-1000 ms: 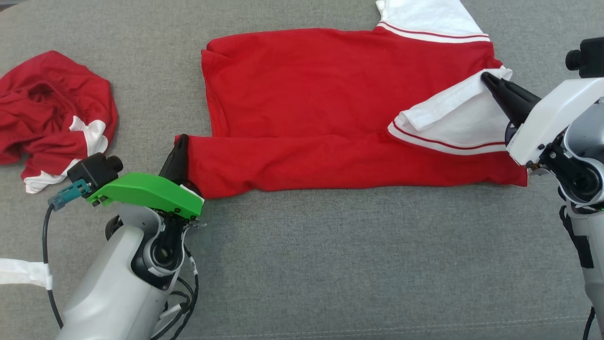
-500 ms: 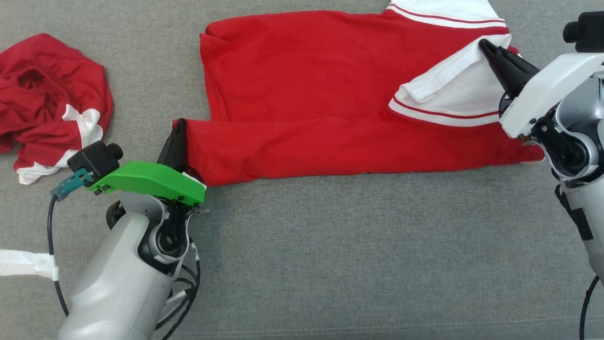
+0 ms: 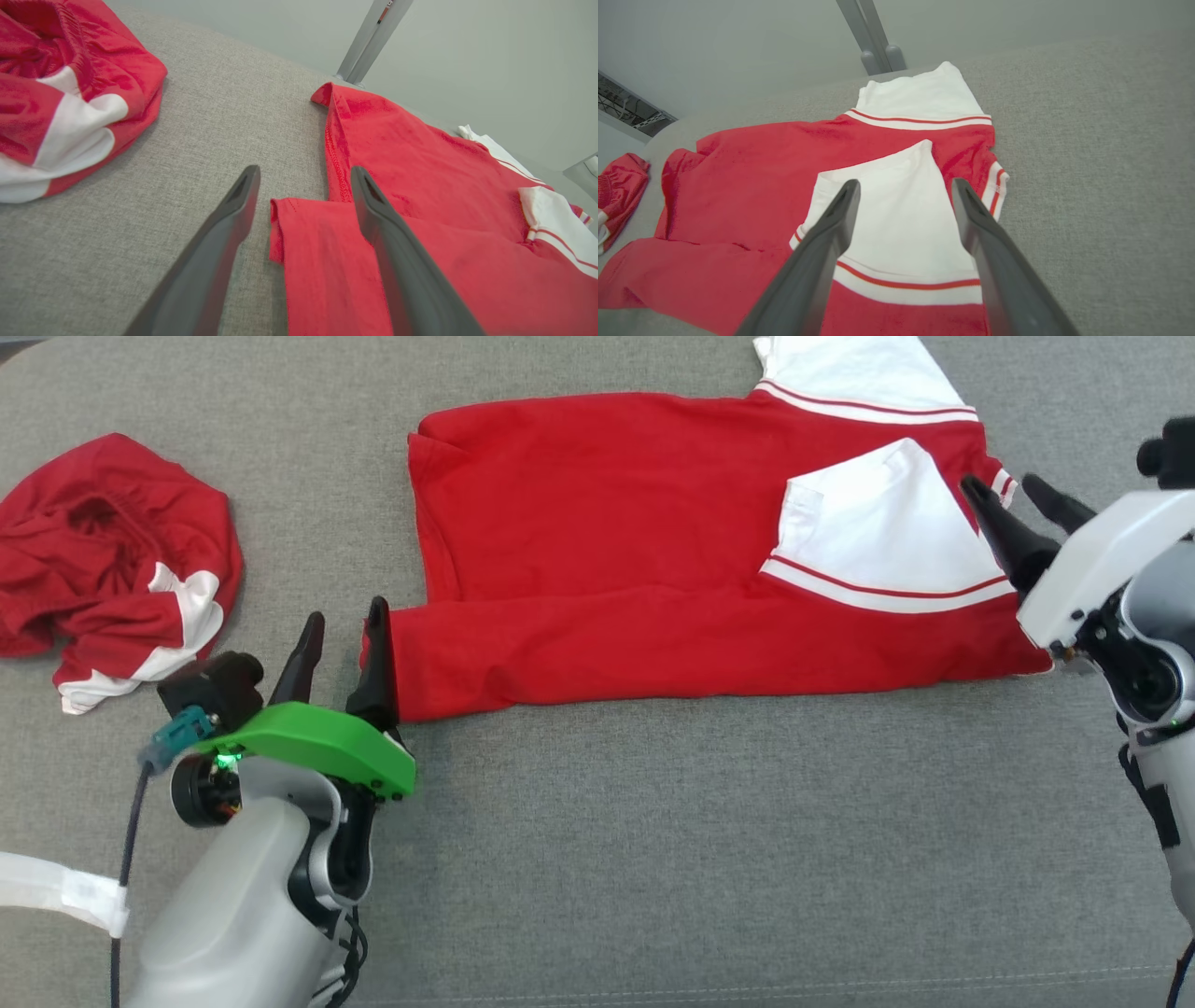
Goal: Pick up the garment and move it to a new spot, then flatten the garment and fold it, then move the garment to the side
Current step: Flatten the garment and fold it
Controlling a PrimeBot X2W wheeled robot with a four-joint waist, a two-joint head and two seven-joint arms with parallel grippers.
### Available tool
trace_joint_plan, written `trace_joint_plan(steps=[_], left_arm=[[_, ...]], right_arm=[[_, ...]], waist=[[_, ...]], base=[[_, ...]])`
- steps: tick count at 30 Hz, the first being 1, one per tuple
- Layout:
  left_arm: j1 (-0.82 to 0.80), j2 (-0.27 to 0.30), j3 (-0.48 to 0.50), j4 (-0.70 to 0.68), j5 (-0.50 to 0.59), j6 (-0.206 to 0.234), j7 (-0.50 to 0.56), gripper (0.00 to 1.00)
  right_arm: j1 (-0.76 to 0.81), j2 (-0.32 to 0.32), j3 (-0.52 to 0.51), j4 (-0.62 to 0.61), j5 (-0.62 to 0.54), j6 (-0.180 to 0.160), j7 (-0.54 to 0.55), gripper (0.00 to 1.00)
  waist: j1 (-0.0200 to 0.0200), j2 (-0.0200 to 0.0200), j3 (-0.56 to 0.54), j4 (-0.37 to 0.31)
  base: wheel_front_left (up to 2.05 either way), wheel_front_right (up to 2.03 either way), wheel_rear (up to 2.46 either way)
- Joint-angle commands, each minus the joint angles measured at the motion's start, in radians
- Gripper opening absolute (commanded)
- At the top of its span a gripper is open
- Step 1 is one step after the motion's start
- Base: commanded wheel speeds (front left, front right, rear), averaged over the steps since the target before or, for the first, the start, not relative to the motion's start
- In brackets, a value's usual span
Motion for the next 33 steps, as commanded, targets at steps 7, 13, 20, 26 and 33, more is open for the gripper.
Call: trace_joint_plan(steps=[7, 13, 20, 26, 33], left_arm=[[0.069, 0.029, -0.081, -0.022, 0.153, 0.118, -0.006, 1.00], [0.062, 0.015, -0.102, 0.027, 0.173, 0.156, 0.012, 1.00], [0.022, 0.008, -0.118, 0.081, 0.187, 0.148, 0.016, 1.00], [0.000, -0.010, -0.141, 0.134, 0.194, 0.136, 0.039, 1.00], [0.006, -0.038, -0.175, 0.170, 0.159, 0.080, 0.104, 0.91]], right_arm=[[0.182, 0.137, -0.224, -0.129, -0.240, 0.001, 0.102, 1.00], [0.245, 0.238, -0.302, -0.162, -0.380, 0.001, 0.151, 1.00], [0.219, 0.283, -0.332, -0.106, -0.450, 0.001, 0.164, 1.00], [0.222, 0.317, -0.358, -0.041, -0.521, 0.001, 0.192, 1.00], [0.243, 0.344, -0.313, 0.003, -0.479, 0.004, 0.252, 0.95]], waist=[[0.0000, 0.0000, -0.013, -0.020], [0.0000, 0.0000, 0.008, -0.031], [0.0000, 0.0000, 0.032, -0.026], [0.0000, 0.0000, 0.040, -0.021], [0.0000, 0.0000, 0.036, -0.021]], base=[[0.00, 0.00, 0.00], [0.00, 0.00, 0.00], [0.00, 0.00, 0.00], [0.00, 0.00, 0.00], [0.00, 0.00, 0.00]])
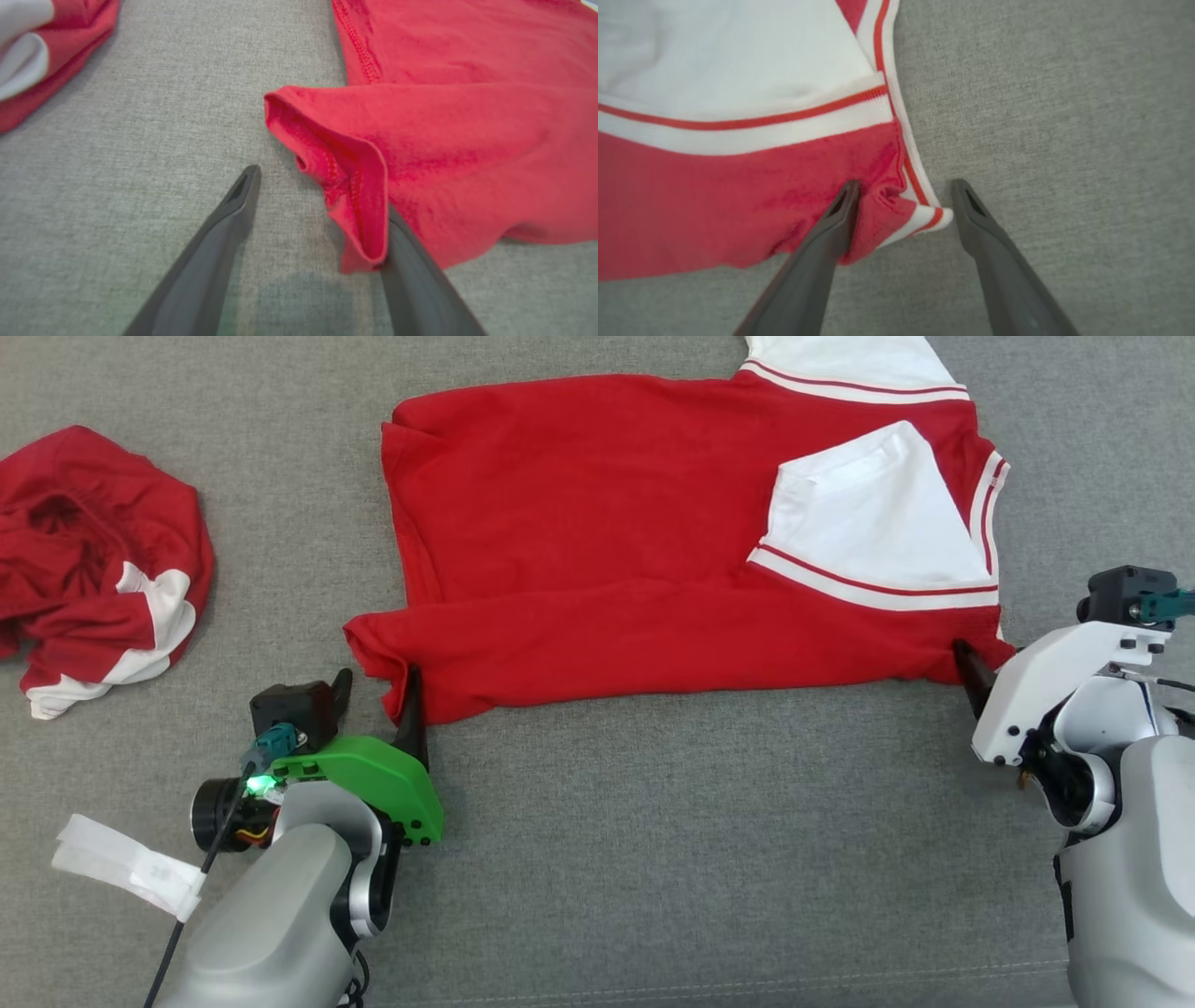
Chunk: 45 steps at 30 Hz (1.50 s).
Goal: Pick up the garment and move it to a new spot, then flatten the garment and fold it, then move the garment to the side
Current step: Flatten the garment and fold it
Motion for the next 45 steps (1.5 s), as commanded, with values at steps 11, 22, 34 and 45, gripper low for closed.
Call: trace_joint_plan(steps=[11, 22, 34, 45], left_arm=[[0.044, -0.013, -0.023, 0.022, -0.057, -0.088, 0.045, 0.00], [0.158, 0.078, -0.004, -0.154, -0.087, -0.039, 0.073, 0.00], [0.296, 0.139, -0.013, -0.315, -0.132, 0.049, 0.168, 0.00], [0.299, 0.162, 0.020, -0.356, -0.147, 0.066, 0.161, 1.00]], right_arm=[[0.080, 0.011, 0.032, -0.057, 0.092, 0.006, -0.043, 0.00], [0.281, 0.019, -0.009, -0.267, 0.155, 0.005, -0.007, 0.00], [0.425, 0.021, -0.036, -0.273, 0.238, 0.005, -0.035, 0.00], [0.350, 0.021, -0.093, -0.333, 0.238, 0.005, -0.034, 1.00]], waist=[[0.0000, 0.0000, -0.060, 0.002], [0.0000, 0.0000, -0.124, 0.015], [0.0000, 0.0000, -0.137, 0.014], [0.0000, 0.0000, -0.158, 0.017]], base=[[0.00, 0.00, 0.00], [0.00, 0.00, 0.00], [0.00, 0.00, 0.00], [0.00, 0.00, 0.00]])
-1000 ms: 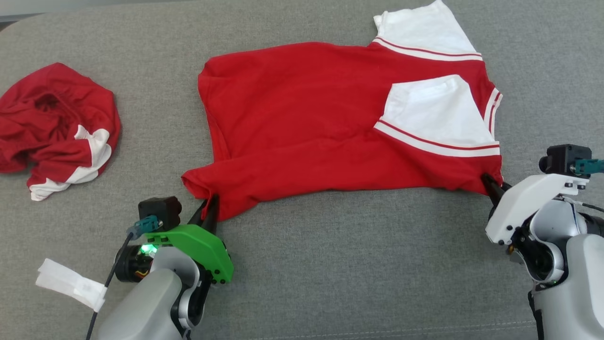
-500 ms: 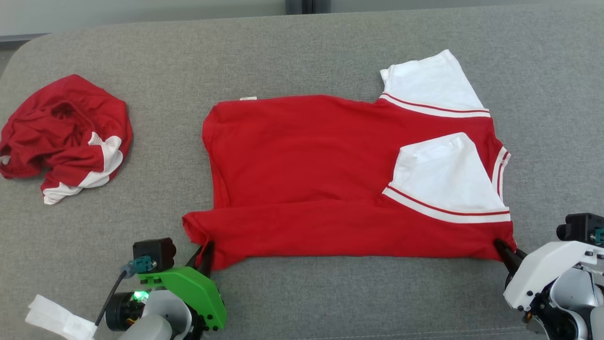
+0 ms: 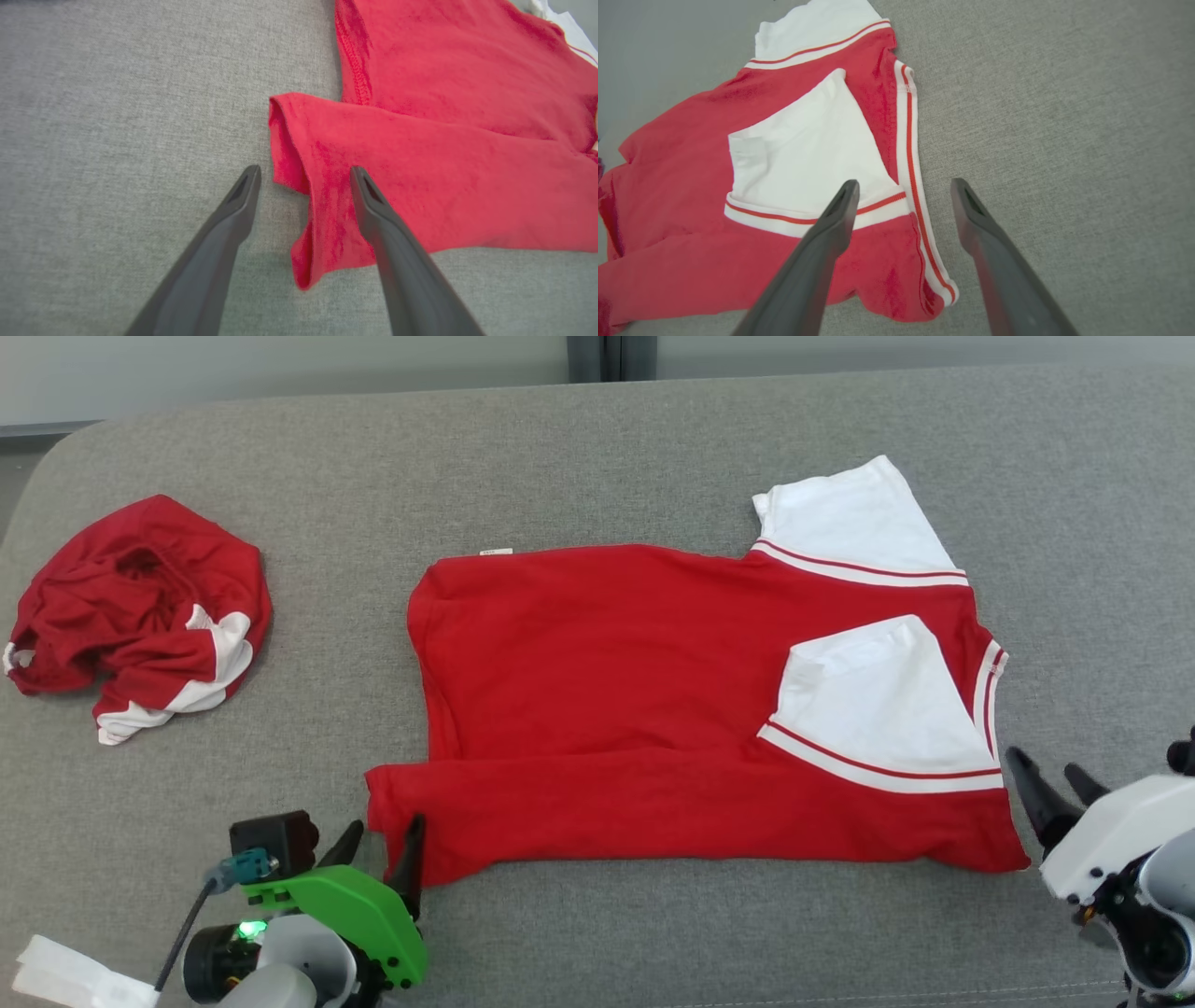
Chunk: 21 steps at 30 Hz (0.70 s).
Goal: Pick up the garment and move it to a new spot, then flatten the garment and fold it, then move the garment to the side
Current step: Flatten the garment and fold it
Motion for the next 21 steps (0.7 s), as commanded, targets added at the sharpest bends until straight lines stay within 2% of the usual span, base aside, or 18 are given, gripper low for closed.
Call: trace_joint_plan(steps=[1, 3, 6, 10, 15, 21], left_arm=[[-0.001, 0.020, 0.010, -0.013, 0.000, 0.008, 0.004, 1.00], [-0.023, 0.045, 0.020, -0.039, -0.002, 0.019, 0.026, 1.00], [-0.073, 0.077, 0.026, -0.068, 0.007, 0.021, 0.070, 1.00], [-0.185, 0.082, 0.018, -0.059, 0.009, -0.012, 0.144, 1.00], [-0.385, 0.016, -0.004, 0.053, 0.009, -0.072, 0.231, 1.00], [-0.584, -0.070, -0.029, 0.225, 0.020, -0.131, 0.298, 1.00]], right_arm=[[-0.029, -0.002, -0.011, -0.027, -0.017, 0.001, 0.017, 1.00], [-0.067, -0.003, -0.025, -0.071, -0.080, 0.001, 0.060, 1.00], [-0.151, -0.011, -0.024, -0.097, -0.113, 0.001, 0.129, 1.00], [-0.286, -0.062, 0.012, -0.050, -0.132, 0.001, 0.247, 1.00], [-0.496, -0.111, 0.062, 0.084, -0.133, 0.001, 0.306, 1.00], [-0.725, -0.141, 0.131, 0.286, -0.152, 0.001, 0.290, 1.00]], waist=[[0.0000, 0.0000, -0.002, 0.002], [0.0000, 0.0000, 0.001, 0.003], [0.0000, 0.0000, 0.015, 0.004], [0.0000, 0.0000, 0.048, 0.005], [0.0000, 0.0000, 0.112, 0.015], [0.0000, 0.0000, 0.194, 0.006]], base=[[0.00, 0.00, 0.00], [0.00, 0.00, 0.00], [0.00, 0.00, 0.00], [0.00, 0.00, 0.00], [0.00, 0.00, 0.00], [0.00, 0.00, 0.00]])
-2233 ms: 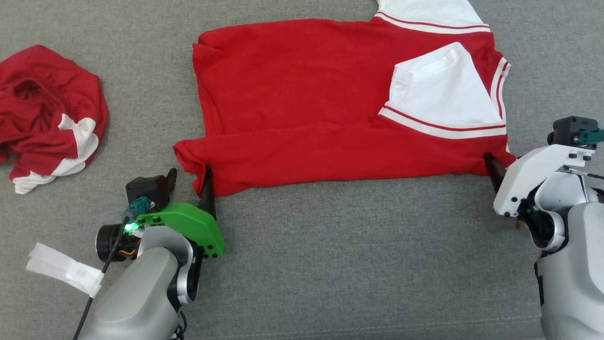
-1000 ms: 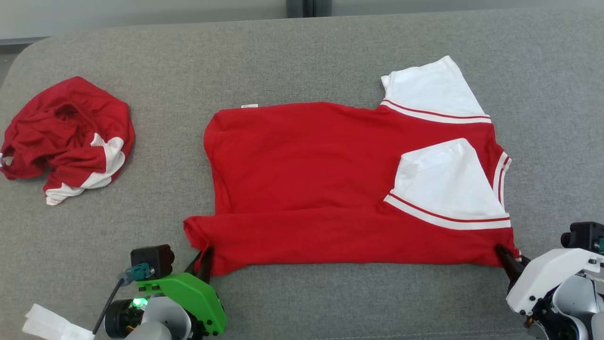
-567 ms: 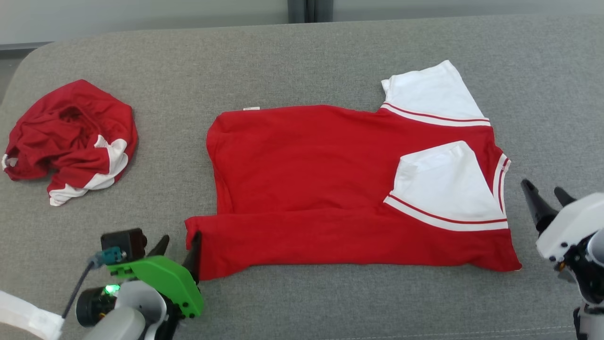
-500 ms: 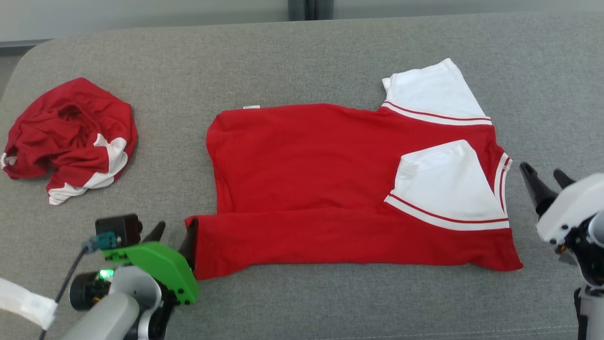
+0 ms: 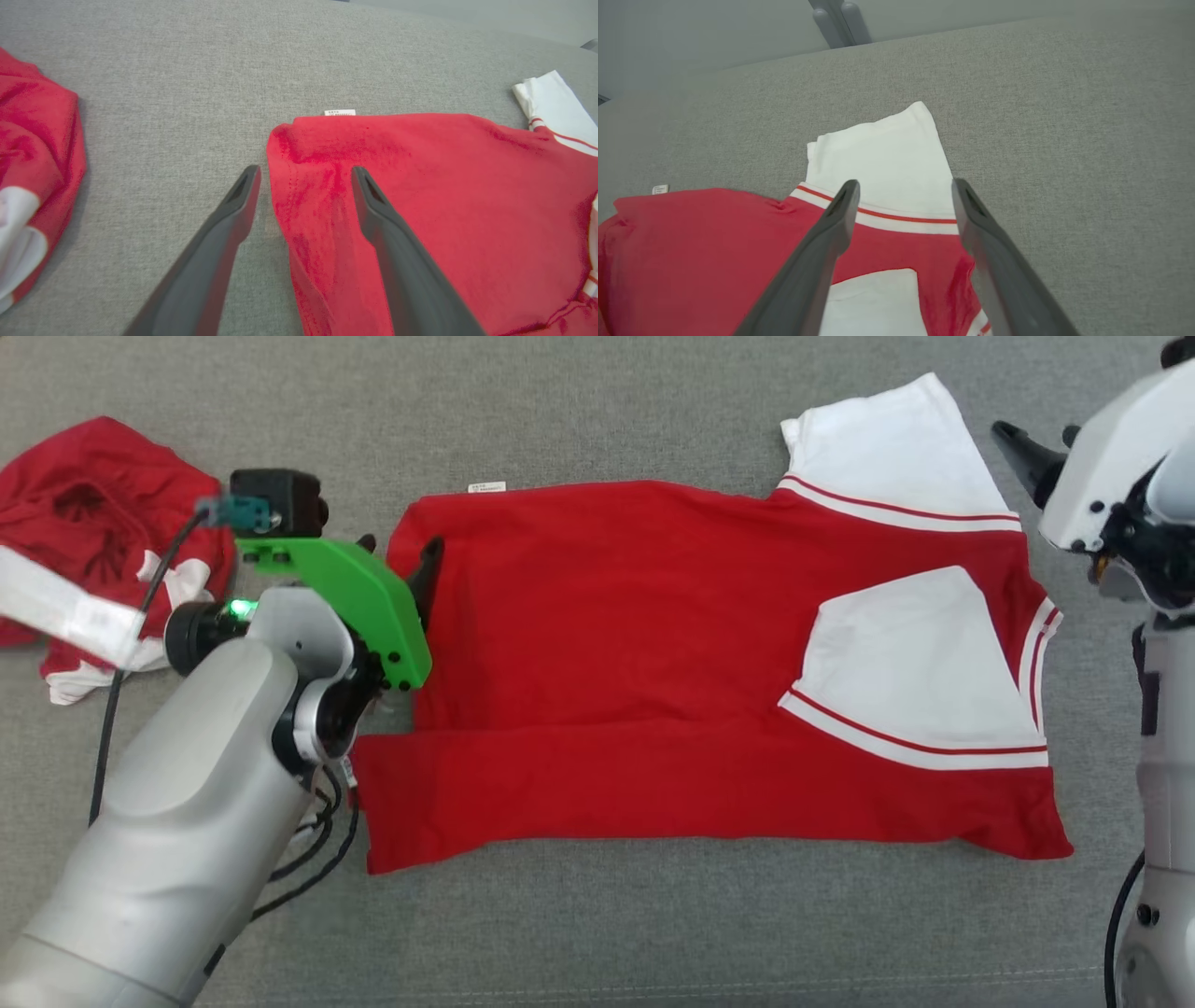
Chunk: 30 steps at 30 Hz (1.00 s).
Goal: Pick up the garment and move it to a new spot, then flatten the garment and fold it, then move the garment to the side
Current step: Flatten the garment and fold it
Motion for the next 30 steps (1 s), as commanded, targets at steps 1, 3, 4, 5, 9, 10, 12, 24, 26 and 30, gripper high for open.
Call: trace_joint_plan(steps=[1, 3, 4, 5, 9, 10, 12, 24, 26, 30], left_arm=[[-0.037, -0.009, -0.006, 0.026, 0.012, -0.012, 0.009, 1.00], [-0.084, -0.026, -0.020, 0.070, 0.015, -0.026, 0.036, 1.00], [-0.111, -0.029, -0.027, 0.091, 0.026, -0.031, 0.042, 1.00], [-0.129, -0.032, -0.034, 0.108, 0.034, -0.033, 0.051, 1.00], [-0.196, -0.033, -0.068, 0.180, 0.082, -0.021, 0.067, 1.00], [-0.206, -0.038, -0.069, 0.192, 0.089, -0.024, 0.064, 1.00], [-0.224, -0.046, -0.065, 0.210, 0.086, -0.035, 0.052, 1.00], [-0.250, -0.089, -0.125, 0.320, 0.124, -0.036, 0.090, 0.00], [-0.243, -0.083, -0.130, 0.319, 0.135, -0.021, 0.075, 0.00], [-0.221, -0.087, -0.130, 0.289, 0.146, 0.001, 0.022, 0.00]], right_arm=[[-0.032, -0.013, 0.015, 0.032, -0.010, 0.001, -0.012, 1.00], [-0.085, -0.022, 0.045, 0.082, -0.016, 0.001, -0.027, 1.00], [-0.110, -0.029, 0.058, 0.107, -0.015, 0.001, -0.038, 1.00], [-0.126, -0.033, 0.067, 0.126, -0.013, 0.001, -0.048, 1.00], [-0.177, -0.049, 0.100, 0.187, -0.002, 0.001, -0.095, 1.00], [-0.184, -0.054, 0.109, 0.199, 0.003, 0.001, -0.104, 1.00], [-0.197, -0.059, 0.121, 0.220, 0.017, 0.001, -0.119, 1.00], [-0.237, -0.116, 0.146, 0.280, 0.038, 0.001, -0.125, 1.00], [-0.245, -0.127, 0.149, 0.271, 0.029, 0.001, -0.120, 1.00], [-0.262, -0.147, 0.150, 0.246, 0.010, 0.001, -0.107, 1.00]], waist=[[-0.0001, 0.0000, 0.058, -0.004], [-0.0001, 0.0000, 0.079, -0.009], [-0.0001, 0.0000, 0.092, -0.012], [-0.0001, 0.0000, 0.099, -0.013], [-0.0001, 0.0000, 0.131, -0.015], [-0.0001, 0.0000, 0.137, -0.016], [-0.0001, 0.0000, 0.147, -0.017], [-0.0001, 0.0000, 0.189, -0.011], [-0.0001, 0.0000, 0.192, -0.005], [-0.0001, 0.0000, 0.204, 0.009]], base=[[0.00, 0.00, 0.00], [0.00, 0.00, 0.00], [0.00, 0.00, 0.00], [0.00, 0.00, 0.00], [0.00, 0.00, 0.00], [0.00, 0.00, 0.00], [0.00, 0.00, 0.00], [0.00, 0.00, 0.00], [0.00, 0.00, 0.00], [0.00, 0.00, 0.00]])
